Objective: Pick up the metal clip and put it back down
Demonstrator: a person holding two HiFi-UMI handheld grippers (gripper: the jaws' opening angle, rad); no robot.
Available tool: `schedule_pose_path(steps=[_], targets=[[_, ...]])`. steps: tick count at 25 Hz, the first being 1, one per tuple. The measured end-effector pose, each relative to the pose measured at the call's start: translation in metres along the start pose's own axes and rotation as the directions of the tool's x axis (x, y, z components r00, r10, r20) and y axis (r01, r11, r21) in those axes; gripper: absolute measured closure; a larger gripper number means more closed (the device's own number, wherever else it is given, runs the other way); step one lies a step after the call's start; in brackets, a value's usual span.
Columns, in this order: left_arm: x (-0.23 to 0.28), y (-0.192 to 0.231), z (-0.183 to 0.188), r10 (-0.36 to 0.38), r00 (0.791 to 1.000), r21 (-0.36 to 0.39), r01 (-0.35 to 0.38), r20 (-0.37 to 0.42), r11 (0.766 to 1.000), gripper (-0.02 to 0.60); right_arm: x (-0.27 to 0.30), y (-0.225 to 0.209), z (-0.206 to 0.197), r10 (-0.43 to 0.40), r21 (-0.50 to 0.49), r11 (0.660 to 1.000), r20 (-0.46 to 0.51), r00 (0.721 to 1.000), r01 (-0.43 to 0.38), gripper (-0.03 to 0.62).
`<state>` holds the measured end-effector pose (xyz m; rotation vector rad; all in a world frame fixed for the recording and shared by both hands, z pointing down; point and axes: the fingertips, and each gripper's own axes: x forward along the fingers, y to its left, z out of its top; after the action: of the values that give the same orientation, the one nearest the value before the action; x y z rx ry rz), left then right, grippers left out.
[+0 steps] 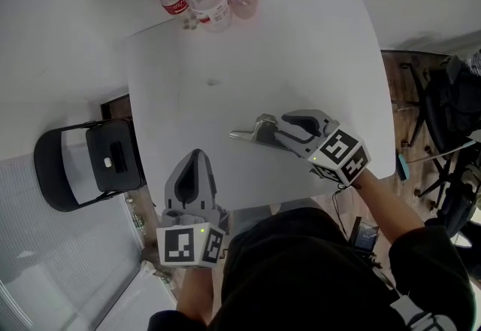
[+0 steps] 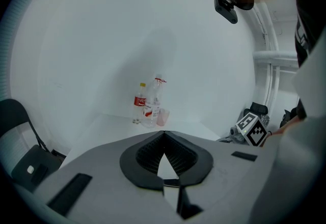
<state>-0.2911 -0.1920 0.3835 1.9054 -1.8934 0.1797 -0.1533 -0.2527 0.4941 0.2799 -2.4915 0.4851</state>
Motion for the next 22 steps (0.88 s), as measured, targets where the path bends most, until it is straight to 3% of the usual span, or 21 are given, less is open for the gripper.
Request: schedule_pose_path(steps=[22], targets=[[0.019,0.031,-0.009,0.008,0.999,-0.017,-0.009,-0.047,1.0,0.568,0.055,-0.001,-0.045,0.089,0.066,0.995,-0.166,0.982,-0.079,0.447]])
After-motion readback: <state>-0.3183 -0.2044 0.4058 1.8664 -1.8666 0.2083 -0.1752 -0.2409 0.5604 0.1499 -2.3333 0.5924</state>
